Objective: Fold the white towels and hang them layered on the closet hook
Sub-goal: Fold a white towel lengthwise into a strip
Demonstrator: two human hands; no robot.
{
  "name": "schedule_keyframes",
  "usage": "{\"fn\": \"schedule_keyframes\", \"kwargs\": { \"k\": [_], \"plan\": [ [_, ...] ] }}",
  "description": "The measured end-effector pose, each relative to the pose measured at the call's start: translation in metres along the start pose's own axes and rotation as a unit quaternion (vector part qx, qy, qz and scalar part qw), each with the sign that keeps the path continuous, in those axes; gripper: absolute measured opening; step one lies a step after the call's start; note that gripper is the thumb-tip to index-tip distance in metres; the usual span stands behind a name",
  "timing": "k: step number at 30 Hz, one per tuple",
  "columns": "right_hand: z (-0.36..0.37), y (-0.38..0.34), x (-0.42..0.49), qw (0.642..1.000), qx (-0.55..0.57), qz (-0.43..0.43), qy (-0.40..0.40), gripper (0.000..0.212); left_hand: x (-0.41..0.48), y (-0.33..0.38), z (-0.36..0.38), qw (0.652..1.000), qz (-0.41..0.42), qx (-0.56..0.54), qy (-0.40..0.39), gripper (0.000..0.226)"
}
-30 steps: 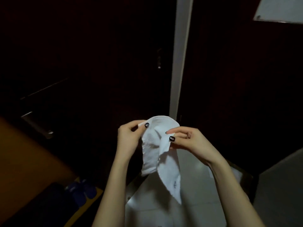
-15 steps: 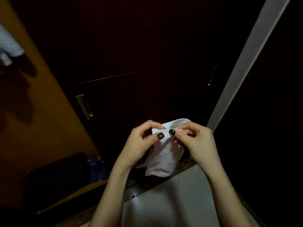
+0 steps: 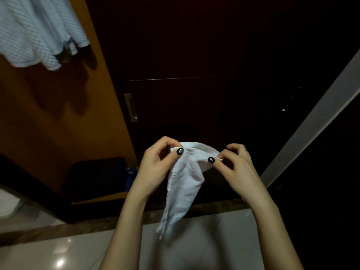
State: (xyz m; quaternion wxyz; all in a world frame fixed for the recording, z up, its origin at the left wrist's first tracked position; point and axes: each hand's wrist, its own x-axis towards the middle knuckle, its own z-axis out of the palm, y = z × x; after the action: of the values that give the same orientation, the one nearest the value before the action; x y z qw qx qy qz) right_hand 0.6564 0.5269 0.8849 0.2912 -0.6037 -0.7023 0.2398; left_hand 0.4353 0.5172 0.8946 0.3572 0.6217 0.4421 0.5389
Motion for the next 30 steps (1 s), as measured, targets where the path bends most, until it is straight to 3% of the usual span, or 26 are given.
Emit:
{"fn": "schedule_keyframes", "kwargs": {
  "k": [3, 6, 10, 13, 18, 20, 23, 25, 28, 30],
  "plan": [
    [-0.001, -0.002, 0.000, 0.996, 0.063, -0.029, -0.049, 0.012, -0.020, 0.001, -0.022, 0.997, -0.002, 0.068, 0.020, 0.010],
    [0.011, -0.020, -0.002, 0.980, 0.184, -0.060, -0.050, 0.020, -0.041, 0.003, -0.042, 0.990, 0.004, 0.128, 0.052, 0.011],
    [0.030, -0.051, -0.006, 0.943, 0.307, -0.072, -0.108, 0.032, -0.059, 0.009, -0.064, 0.984, 0.006, 0.130, 0.126, 0.023],
    [0.042, -0.068, -0.009, 0.932, 0.339, -0.084, -0.098, 0.035, -0.067, 0.013, -0.076, 0.979, 0.006, 0.115, 0.168, 0.022],
    [0.066, -0.091, -0.011, 0.913, 0.395, -0.006, -0.103, 0.022, -0.078, 0.014, -0.104, 0.970, -0.046, 0.110, 0.213, 0.026],
    [0.076, -0.097, -0.012, 0.878, 0.445, 0.052, -0.167, 0.016, -0.083, 0.011, -0.118, 0.970, -0.067, 0.097, 0.213, 0.020],
    [0.096, -0.106, -0.017, 0.817, 0.484, 0.098, -0.297, 0.031, -0.091, 0.006, -0.143, 0.968, -0.092, 0.036, 0.233, 0.020],
    [0.111, -0.118, -0.021, 0.797, 0.487, 0.114, -0.338, 0.032, -0.096, 0.003, -0.159, 0.964, -0.091, 0.027, 0.249, 0.023],
    [0.136, -0.145, -0.026, 0.810, 0.472, 0.118, -0.327, 0.015, -0.101, -0.003, -0.185, 0.962, -0.091, 0.008, 0.259, 0.022],
    [0.150, -0.162, -0.029, 0.828, 0.476, 0.096, -0.281, 0.020, -0.105, -0.008, -0.204, 0.959, -0.097, -0.003, 0.265, 0.021]
  ]
}}
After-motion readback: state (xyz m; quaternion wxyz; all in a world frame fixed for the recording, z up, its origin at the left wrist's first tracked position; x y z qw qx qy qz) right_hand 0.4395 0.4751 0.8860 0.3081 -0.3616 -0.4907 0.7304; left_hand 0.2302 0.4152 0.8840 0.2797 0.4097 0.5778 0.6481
